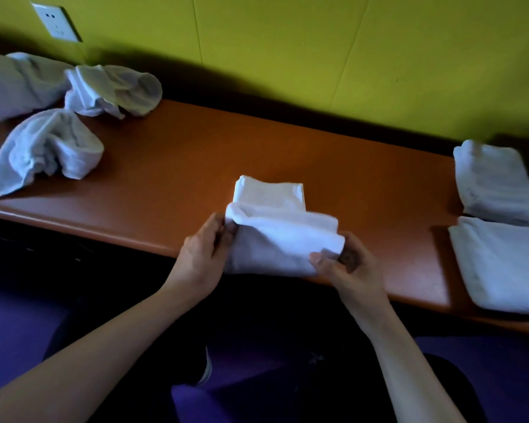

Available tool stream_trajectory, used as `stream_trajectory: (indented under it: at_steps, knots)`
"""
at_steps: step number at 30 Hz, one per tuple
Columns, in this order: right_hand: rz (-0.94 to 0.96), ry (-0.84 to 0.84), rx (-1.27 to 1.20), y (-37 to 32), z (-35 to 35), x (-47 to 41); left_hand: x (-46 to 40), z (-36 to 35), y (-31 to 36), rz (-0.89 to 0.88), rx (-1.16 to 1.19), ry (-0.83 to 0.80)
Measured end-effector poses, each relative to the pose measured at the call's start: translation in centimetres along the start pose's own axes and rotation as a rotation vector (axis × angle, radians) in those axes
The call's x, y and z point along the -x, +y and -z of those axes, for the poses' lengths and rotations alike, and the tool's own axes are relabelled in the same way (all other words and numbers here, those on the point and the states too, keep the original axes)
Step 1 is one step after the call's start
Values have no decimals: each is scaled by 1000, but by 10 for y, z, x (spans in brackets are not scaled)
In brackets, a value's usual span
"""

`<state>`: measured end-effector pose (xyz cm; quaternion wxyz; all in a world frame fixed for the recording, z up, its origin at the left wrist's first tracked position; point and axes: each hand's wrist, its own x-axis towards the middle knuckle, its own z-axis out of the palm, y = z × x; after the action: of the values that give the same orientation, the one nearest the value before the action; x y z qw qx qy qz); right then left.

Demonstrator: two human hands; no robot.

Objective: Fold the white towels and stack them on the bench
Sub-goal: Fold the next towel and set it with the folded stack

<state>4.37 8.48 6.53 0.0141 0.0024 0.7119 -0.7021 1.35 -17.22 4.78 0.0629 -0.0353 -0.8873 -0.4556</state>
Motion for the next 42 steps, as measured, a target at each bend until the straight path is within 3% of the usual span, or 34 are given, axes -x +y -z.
stream_trajectory:
  at_steps: [2,6,12,16,22,25,27,30,33,37,42]
  knots:
    - [-46,-47,107,8,-3,-7,-11,2,4,42,39,27]
    - [-56,144,254,26,-14,-41,-45,1,5,84,-31,4]
    - [-22,281,519,24,-23,-94,-97,-10,4,230,-17,27]
    - [-179,260,738,42,-23,-106,-96,-15,-18,400,-98,-23]
    - [-299,345,834,42,-19,-78,-71,-17,-28,517,-91,-76]
    - [-426,309,764,40,-17,-76,-73,-23,-22,544,-73,-138]
    - [-553,293,658,39,-16,-82,-75,-29,-15,574,62,-125]
    - [-680,364,246,34,-4,-86,-74,-40,5,670,276,-83]
    - [-780,324,-34,21,12,-76,-67,-48,17,725,310,-107]
    - [-748,253,-89,17,32,-57,-57,-63,27,652,231,-230]
    - [-581,322,-84,15,69,-40,-52,-94,63,559,247,-250]
